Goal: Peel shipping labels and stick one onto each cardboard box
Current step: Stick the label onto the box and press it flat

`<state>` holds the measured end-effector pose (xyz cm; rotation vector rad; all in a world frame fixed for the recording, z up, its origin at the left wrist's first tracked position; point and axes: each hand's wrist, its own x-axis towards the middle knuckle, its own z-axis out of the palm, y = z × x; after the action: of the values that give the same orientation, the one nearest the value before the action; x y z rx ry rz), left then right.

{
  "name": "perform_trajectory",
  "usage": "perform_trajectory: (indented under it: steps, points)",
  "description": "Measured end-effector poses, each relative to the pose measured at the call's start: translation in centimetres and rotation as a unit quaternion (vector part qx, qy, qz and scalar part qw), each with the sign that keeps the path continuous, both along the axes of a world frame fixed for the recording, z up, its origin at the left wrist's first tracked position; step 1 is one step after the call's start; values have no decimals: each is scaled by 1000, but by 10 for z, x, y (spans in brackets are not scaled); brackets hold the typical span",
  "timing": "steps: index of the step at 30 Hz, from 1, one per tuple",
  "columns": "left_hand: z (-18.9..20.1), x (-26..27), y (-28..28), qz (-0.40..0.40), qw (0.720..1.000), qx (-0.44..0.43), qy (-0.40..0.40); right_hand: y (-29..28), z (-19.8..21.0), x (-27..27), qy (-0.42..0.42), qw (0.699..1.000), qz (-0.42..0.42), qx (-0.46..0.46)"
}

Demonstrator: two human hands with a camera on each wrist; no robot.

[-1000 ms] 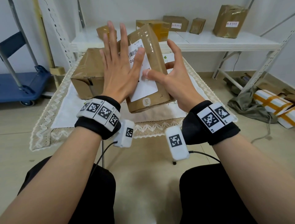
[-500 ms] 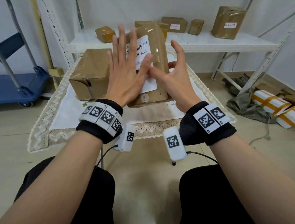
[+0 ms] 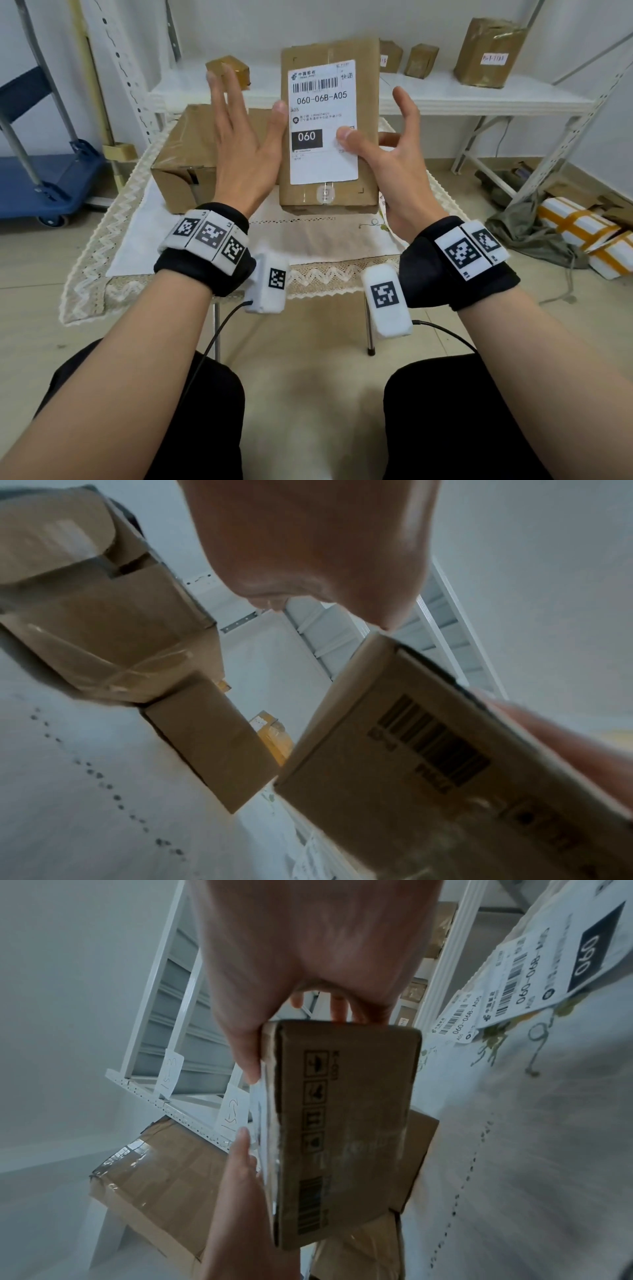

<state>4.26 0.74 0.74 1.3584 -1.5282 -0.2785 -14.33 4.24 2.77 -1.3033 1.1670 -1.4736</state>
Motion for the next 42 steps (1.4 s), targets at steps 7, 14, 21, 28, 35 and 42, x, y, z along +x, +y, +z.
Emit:
perform_trajectory:
  steps: [7,14,21,28,35,42]
  points:
    - [19,1,4,-162,937,151,269,1,-2,8,-21,999,32,5]
    - [23,-5,18,-191,929,166,271,-6,-9,10,34,999,6,-41]
    - [19,-13,22,-156,937,162,269,-5,-17,12,355,910,-84,-199]
    - [18,-15,21,-126,943,163,260,-2,-20,15,460,866,-98,-172]
    - [19,-11,21,-113,943,172,261,-5,-23,15,476,859,-97,-163]
    - [21,-9,22,-91,937,183,282,-12,-24,3,474,868,-105,-107]
